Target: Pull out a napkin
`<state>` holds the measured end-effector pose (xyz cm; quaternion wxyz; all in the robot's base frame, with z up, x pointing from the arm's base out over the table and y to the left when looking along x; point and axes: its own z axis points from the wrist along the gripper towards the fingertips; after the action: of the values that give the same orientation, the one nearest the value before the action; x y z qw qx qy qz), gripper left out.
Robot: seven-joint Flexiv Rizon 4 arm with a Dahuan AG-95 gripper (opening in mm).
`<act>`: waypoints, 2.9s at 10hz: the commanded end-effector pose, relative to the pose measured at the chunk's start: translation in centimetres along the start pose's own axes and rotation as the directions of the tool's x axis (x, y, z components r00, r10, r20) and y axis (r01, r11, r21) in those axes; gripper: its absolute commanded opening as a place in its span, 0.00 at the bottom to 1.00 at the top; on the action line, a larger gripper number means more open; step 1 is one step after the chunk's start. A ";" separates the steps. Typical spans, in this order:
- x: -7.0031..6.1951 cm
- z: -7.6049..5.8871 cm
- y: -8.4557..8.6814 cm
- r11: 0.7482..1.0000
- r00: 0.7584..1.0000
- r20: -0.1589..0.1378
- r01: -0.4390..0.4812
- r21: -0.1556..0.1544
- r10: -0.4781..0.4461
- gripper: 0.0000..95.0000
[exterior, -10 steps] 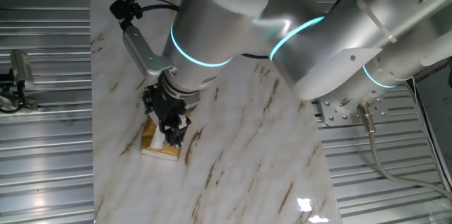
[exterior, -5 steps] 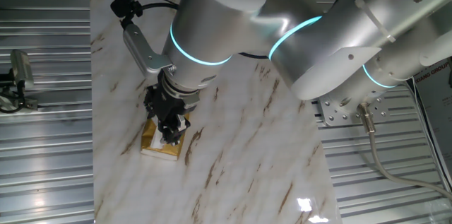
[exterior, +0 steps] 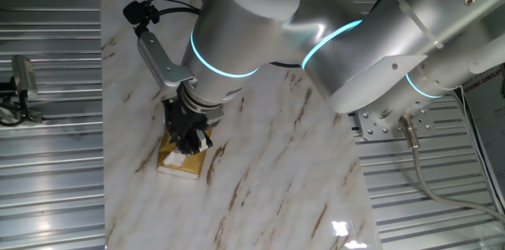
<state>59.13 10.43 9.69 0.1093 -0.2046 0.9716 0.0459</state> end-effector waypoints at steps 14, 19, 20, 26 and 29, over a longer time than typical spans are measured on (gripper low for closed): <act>-6.2 -9.3 -0.8 0.981 0.953 -0.297 -0.108 -0.158 0.057 0.00; -11.0 -14.2 0.1 0.967 0.890 -0.450 -0.175 -0.183 0.076 0.00; -11.8 -14.9 0.0 0.966 0.883 -0.465 -0.172 -0.193 0.064 0.00; -12.5 -13.5 -1.3 0.972 0.898 -0.439 -0.083 -0.222 -0.023 0.00; -12.7 -12.5 -1.9 0.988 0.906 -0.419 -0.005 -0.157 -0.062 0.00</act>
<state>67.91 13.01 27.03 -0.1515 -0.1669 0.9679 0.1114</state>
